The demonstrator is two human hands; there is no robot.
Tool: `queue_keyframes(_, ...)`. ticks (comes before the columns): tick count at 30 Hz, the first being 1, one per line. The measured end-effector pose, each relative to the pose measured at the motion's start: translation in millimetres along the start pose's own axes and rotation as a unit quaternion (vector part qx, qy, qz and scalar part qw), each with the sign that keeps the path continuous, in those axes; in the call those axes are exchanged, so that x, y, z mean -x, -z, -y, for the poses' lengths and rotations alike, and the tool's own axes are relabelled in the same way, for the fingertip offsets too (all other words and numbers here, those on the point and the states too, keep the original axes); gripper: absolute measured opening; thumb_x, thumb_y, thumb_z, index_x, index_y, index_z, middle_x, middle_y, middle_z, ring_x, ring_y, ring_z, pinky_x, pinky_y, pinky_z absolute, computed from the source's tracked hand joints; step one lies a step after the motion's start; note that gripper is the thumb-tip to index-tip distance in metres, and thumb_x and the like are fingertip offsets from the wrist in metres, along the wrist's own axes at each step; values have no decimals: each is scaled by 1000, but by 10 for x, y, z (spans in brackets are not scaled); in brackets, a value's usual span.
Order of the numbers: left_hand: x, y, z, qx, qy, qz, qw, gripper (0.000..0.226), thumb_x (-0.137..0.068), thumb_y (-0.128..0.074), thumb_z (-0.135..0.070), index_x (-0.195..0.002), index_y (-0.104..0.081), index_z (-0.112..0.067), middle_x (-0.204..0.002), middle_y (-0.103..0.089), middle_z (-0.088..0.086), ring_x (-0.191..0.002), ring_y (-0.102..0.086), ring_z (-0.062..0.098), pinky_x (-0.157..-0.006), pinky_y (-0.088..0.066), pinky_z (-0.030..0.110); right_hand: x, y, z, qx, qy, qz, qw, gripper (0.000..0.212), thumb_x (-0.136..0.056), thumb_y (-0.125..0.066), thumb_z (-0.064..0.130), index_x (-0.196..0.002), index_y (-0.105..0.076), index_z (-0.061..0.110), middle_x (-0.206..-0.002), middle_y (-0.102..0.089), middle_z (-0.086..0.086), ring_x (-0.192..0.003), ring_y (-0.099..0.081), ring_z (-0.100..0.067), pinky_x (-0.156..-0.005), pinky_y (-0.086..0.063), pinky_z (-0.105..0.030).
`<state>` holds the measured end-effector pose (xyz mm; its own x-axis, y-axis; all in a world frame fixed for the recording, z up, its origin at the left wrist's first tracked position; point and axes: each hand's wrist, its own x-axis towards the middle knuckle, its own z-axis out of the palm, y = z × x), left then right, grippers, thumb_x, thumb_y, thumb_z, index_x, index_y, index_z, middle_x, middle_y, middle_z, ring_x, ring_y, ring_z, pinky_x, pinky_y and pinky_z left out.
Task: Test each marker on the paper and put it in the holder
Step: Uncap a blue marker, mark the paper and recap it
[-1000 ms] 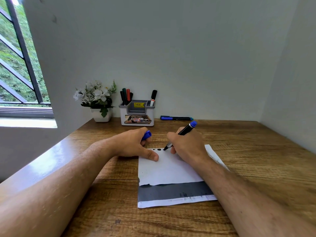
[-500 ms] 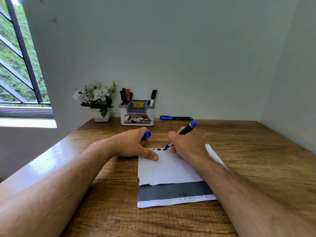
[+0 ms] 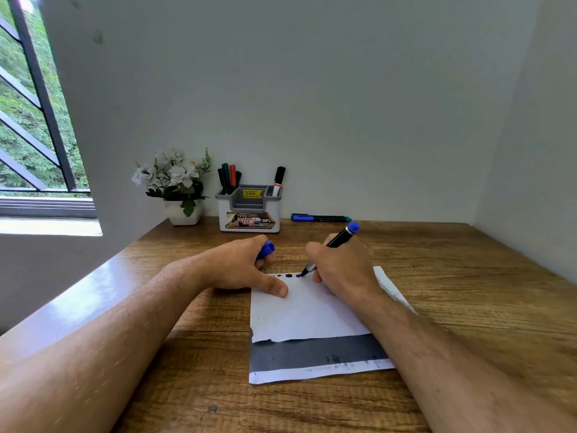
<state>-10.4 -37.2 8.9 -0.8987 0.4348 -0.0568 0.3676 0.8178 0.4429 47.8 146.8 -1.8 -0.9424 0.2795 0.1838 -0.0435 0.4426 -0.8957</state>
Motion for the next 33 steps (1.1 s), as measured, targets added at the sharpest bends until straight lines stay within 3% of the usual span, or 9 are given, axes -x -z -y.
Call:
queue_keyframes(10,7,2,-24,-5,4,1,1000,63,-58,-82,-65,-95,-47,-29,-90,-58,-5,-76,-52,10,-65,-40,27,-23,3,-7,-1,-5,-2,1000,18,-87,-63,27,-81,-66,11,-73,-68,-6,-57,-56,-8,-52,-40,-23)
queue_keyframes(16,5,2,-31,-3,8,4,1000,62,-59,-83,-63,-95,-46,-29,-90,-58,-5,-76,-52,10,-67,-41,28,-29,-12,-16,-12,-17,-4,1000,21,-88,-63,28,-94,-68,8,-86,-72,-10,-70,-61,-13,-55,-41,-24)
queue_keyframes(20,11,6,-35,-6,3,3,1000,62,-60,-82,-64,-96,-47,-28,-90,-58,-4,-76,-52,10,-67,-41,28,-21,0,-4,-9,-11,-1,1000,19,-87,-63,27,-87,-68,9,-79,-71,-8,-63,-58,-9,-55,-41,-24)
queue_keyframes(24,8,5,-30,-11,2,-1,1000,63,-59,-82,-66,-96,-47,-28,-90,-58,-5,-76,-52,10,-66,-40,28,6,5,6,-3,1,10,1000,18,-87,-63,27,-79,-68,12,-67,-70,-1,-43,-56,2,-53,-39,-21)
queue_keyframes(28,14,1,-13,-8,0,-2,1000,64,-57,-82,-67,-96,-47,-29,-89,-58,-6,-75,-52,9,-65,-40,27,0,16,7,-7,-11,4,1000,20,-88,-62,26,-91,-69,8,-83,-74,-9,-58,-55,-5,-53,-38,-22)
queue_keyframes(33,16,4,-27,-4,2,0,1000,65,-56,-82,-66,-96,-48,-28,-90,-59,-4,-76,-52,10,-67,-41,28,-8,11,2,-12,-13,-5,1000,21,-87,-63,26,-92,-69,7,-84,-73,-10,-63,-59,-9,-54,-40,-23)
